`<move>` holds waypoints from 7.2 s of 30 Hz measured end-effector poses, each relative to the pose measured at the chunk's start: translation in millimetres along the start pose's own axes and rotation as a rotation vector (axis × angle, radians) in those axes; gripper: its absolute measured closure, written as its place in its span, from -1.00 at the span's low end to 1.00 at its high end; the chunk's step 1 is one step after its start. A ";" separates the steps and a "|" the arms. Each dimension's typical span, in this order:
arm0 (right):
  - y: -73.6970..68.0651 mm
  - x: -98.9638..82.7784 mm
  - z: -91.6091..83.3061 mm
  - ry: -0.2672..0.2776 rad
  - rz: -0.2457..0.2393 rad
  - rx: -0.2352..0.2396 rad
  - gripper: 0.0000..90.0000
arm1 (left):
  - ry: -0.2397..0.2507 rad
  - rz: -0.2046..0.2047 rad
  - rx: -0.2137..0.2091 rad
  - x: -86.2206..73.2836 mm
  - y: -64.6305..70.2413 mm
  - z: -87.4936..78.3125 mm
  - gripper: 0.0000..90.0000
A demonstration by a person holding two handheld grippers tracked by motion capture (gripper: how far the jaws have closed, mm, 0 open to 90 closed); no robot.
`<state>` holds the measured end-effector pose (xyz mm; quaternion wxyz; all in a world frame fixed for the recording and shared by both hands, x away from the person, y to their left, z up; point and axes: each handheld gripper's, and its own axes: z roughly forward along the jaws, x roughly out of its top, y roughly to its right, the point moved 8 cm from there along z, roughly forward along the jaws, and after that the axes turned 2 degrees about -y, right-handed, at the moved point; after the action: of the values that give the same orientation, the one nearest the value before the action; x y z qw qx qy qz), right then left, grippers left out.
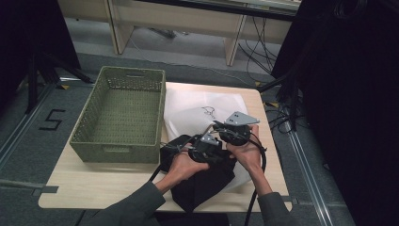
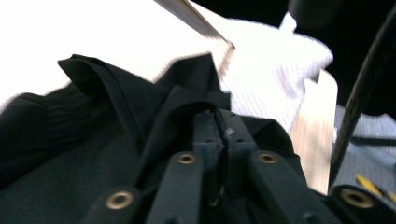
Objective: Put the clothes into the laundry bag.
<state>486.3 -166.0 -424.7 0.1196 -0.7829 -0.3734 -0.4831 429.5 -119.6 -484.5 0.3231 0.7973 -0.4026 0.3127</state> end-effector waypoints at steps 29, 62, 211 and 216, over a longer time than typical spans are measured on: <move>-10.6 5.9 6.2 -0.033 0.002 0.000 0.89 | 0.085 0.049 0.245 26.6 -88.6 -45.3 0.79; -92.4 -109.7 -4.6 -0.380 0.012 0.151 0.25 | -0.137 0.213 0.217 22.1 -90.1 -60.9 0.87; -38.0 -111.3 35.0 -0.302 0.099 0.098 0.87 | -0.220 0.200 0.178 19.2 -86.2 -72.7 0.85; -56.6 -86.0 53.6 -0.226 0.060 0.131 0.87 | -0.243 0.216 0.166 16.1 -83.0 -70.1 0.86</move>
<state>460.6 -137.8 -534.3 0.1423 -0.8337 -0.3916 -0.3624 490.6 -34.2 -452.4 0.1697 0.8053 -0.4947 0.2793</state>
